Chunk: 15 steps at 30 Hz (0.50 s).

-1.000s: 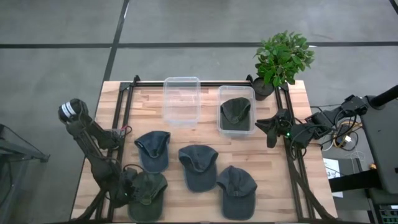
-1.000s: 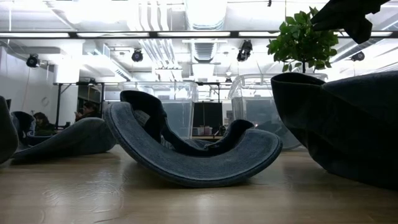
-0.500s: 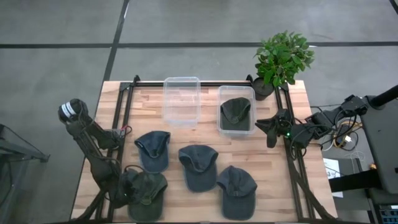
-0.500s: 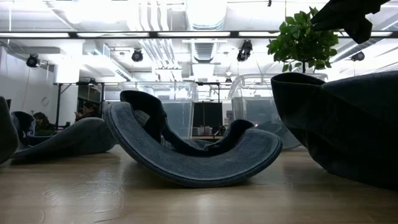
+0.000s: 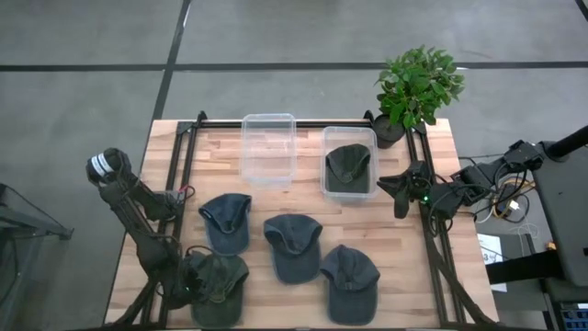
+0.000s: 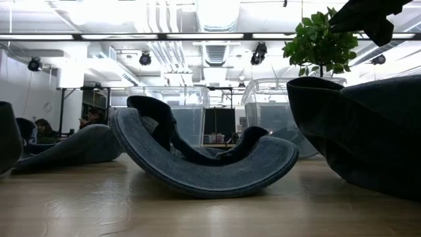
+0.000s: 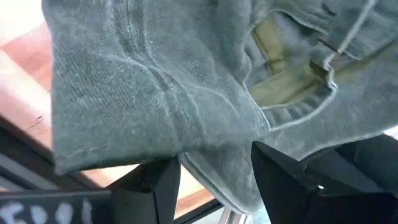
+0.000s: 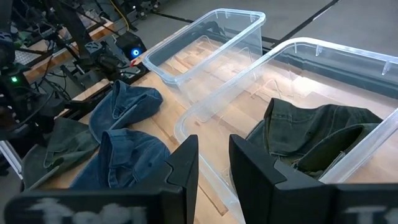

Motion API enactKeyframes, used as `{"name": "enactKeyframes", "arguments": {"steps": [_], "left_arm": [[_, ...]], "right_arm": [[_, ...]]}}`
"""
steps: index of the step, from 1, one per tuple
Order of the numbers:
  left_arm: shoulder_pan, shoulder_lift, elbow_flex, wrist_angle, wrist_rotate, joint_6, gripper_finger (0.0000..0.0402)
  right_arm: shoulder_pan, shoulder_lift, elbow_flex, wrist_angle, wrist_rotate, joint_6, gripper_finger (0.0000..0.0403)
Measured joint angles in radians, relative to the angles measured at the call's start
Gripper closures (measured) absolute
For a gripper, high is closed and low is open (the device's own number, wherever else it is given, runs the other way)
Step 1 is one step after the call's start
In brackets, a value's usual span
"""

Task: Pick & Place hat
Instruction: Put the green cap into the right transparent bin

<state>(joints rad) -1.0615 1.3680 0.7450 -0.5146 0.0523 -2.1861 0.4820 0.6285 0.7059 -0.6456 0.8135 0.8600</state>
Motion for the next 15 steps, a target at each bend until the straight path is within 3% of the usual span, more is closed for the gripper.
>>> {"name": "enactKeyframes", "arguments": {"steps": [9, 15], "left_arm": [[0.001, 0.018, -0.030, 0.057, -0.033, -0.015, 0.0223], [0.001, 0.019, -0.031, 0.056, -0.056, -0.032, 0.0296]], "right_arm": [[0.000, -0.003, 0.000, 0.000, 0.000, 0.000, 0.0316], [0.000, -0.007, 0.000, 0.001, 0.000, 0.004, 0.0316]]}}
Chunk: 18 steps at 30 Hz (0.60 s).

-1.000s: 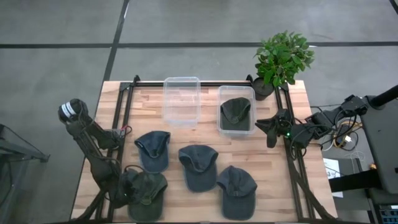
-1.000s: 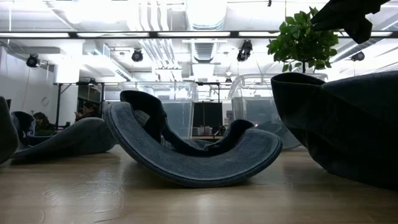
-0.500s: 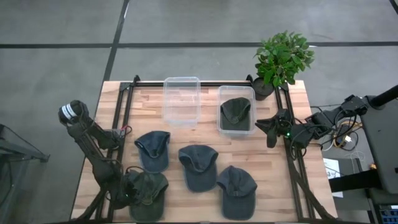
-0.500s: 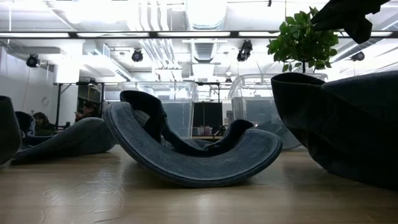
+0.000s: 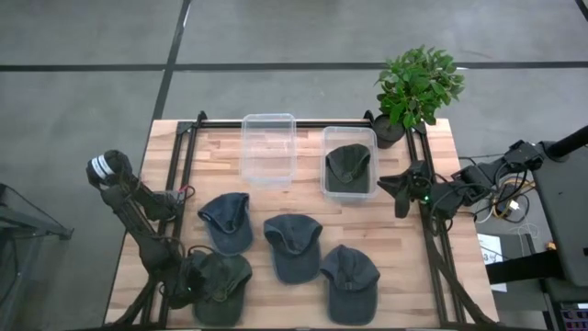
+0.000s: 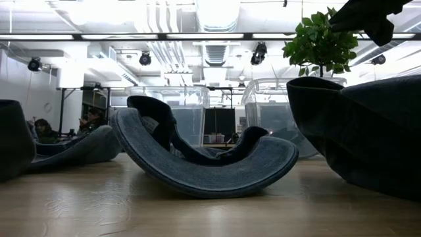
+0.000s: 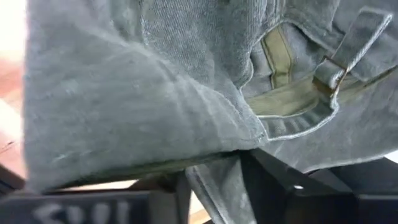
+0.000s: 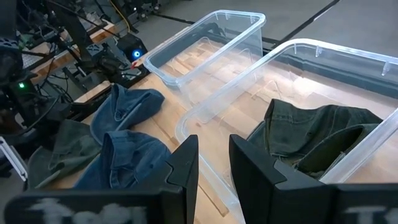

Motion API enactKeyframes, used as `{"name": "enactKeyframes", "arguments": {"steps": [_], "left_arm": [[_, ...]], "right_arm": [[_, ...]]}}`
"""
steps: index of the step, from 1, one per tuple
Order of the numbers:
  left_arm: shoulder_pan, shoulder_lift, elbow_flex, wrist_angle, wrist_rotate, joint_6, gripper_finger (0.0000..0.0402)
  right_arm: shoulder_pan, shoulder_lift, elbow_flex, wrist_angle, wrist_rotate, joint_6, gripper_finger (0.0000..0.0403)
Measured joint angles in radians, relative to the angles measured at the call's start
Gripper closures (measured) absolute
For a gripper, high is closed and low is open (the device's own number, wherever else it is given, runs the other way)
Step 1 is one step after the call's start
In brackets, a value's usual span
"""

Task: Pick & Place hat
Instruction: Put the green cap into the right transparent bin

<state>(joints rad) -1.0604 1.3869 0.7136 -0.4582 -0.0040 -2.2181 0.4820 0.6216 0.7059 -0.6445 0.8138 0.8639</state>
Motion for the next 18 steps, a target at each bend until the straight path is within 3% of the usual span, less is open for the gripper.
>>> {"name": "enactKeyframes", "arguments": {"steps": [5, 18], "left_arm": [[0.000, -0.002, 0.000, 0.006, -0.005, -0.028, 0.0388], [-0.001, -0.059, 0.089, -0.052, 0.078, 0.010, 0.0398]], "right_arm": [[0.000, -0.001, 0.000, 0.000, 0.000, 0.000, 0.0316], [0.000, 0.000, 0.000, 0.030, 0.000, -0.003, 0.0316]]}}
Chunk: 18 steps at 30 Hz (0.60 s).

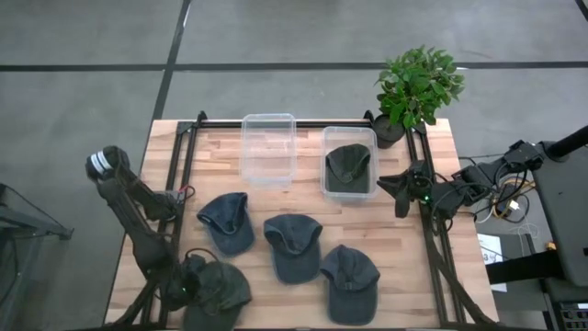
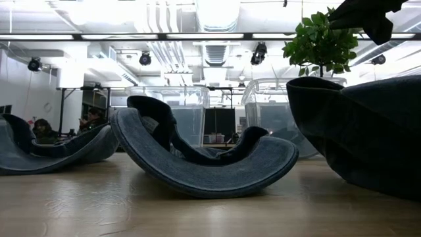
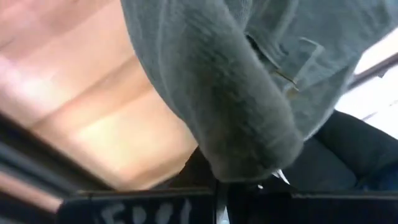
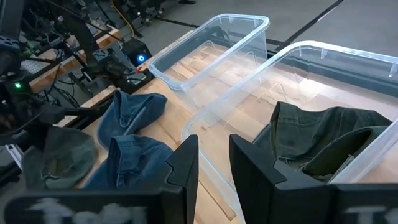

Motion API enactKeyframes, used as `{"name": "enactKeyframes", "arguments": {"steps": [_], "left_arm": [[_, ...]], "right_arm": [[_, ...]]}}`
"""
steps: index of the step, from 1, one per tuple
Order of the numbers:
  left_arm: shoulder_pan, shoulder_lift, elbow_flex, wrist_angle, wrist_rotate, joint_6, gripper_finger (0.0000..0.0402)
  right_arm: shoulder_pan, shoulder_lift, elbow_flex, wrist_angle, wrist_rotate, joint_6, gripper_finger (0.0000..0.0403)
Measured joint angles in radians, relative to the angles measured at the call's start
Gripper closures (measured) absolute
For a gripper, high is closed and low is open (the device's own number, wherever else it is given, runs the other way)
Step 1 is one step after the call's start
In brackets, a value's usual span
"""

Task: Pick & Place hat
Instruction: Put the green cap into the right transparent bin

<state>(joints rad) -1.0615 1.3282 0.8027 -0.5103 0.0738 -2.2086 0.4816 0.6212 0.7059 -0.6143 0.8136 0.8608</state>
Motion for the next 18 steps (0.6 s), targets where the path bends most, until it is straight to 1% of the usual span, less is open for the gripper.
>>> {"name": "enactKeyframes", "arguments": {"steps": [4, 6, 10, 13, 15, 18], "left_arm": [[-0.001, -0.026, 0.069, -0.098, 0.027, -0.013, 0.0399], [-0.001, -0.033, 0.112, -0.180, 0.041, -0.012, 0.0399], [0.000, -0.041, 0.185, -0.307, 0.037, -0.007, 0.0399], [-0.001, -0.044, 0.226, -0.350, 0.019, -0.003, 0.0399], [-0.001, -0.043, 0.250, -0.355, -0.008, 0.003, 0.0399], [0.000, -0.043, 0.287, -0.369, -0.017, 0.011, 0.0399]], "right_arm": [[0.000, 0.000, 0.000, 0.000, 0.000, -0.001, 0.0316], [0.000, 0.000, 0.000, 0.000, 0.000, -0.004, 0.0316], [0.000, 0.000, 0.000, 0.000, 0.000, -0.004, 0.0316], [0.000, 0.000, 0.000, 0.000, 0.000, -0.004, 0.0316], [0.000, 0.000, 0.000, 0.000, 0.000, -0.004, 0.0316], [0.000, 0.000, 0.000, 0.000, 0.000, -0.005, 0.0316]]}}
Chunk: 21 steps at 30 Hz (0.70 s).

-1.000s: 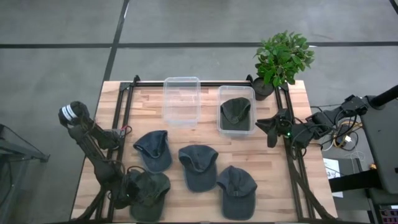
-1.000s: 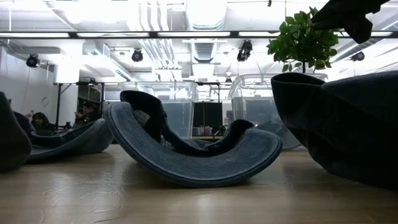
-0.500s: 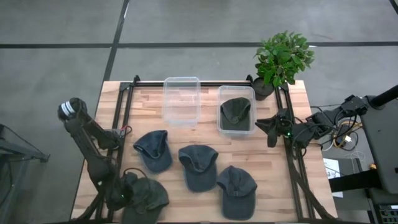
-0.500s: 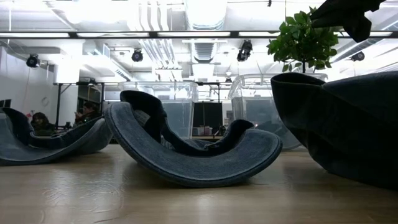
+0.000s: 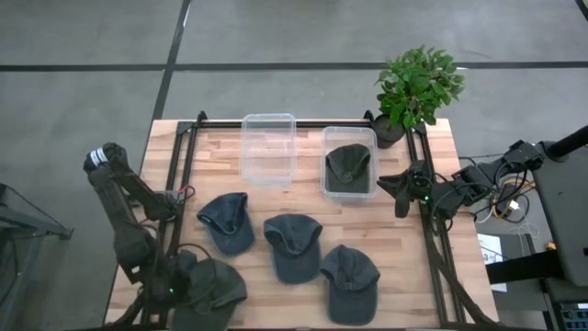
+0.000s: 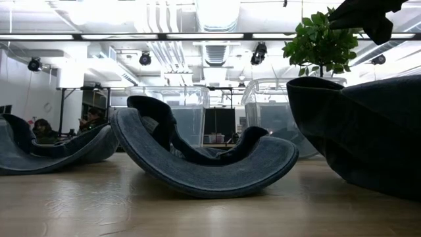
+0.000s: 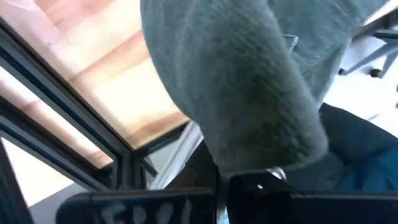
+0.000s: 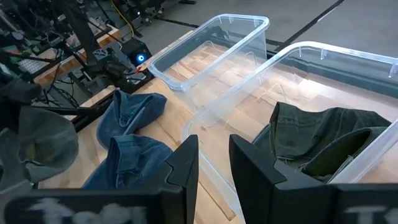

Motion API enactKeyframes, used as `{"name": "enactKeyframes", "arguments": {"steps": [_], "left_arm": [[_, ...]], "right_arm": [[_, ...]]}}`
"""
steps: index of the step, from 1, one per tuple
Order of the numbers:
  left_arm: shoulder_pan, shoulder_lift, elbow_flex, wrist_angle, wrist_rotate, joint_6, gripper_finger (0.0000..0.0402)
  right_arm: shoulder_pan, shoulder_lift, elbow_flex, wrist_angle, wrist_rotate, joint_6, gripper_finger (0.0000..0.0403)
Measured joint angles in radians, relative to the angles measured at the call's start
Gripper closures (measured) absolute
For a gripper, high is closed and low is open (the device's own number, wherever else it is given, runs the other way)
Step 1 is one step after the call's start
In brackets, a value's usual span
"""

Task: Pick & Place hat
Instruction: Put the green cap into the right transparent bin

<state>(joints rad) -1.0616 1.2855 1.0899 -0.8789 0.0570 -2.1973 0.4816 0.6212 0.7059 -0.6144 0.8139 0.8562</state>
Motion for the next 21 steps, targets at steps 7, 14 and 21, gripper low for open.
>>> {"name": "enactKeyframes", "arguments": {"steps": [7, 14, 21], "left_arm": [[0.000, 0.000, 0.111, -0.107, -0.146, 0.056, 0.0399], [0.010, -0.010, 0.159, -0.151, -0.567, 0.151, 0.0399], [0.015, -0.041, 0.149, -0.119, -0.870, 0.306, 0.0399]], "right_arm": [[0.000, 0.001, 0.000, 0.000, 0.000, 0.000, 0.0316], [0.000, 0.001, 0.000, 0.002, 0.000, 0.000, 0.0316], [0.000, 0.001, 0.000, 0.004, 0.000, 0.000, 0.0316]]}}
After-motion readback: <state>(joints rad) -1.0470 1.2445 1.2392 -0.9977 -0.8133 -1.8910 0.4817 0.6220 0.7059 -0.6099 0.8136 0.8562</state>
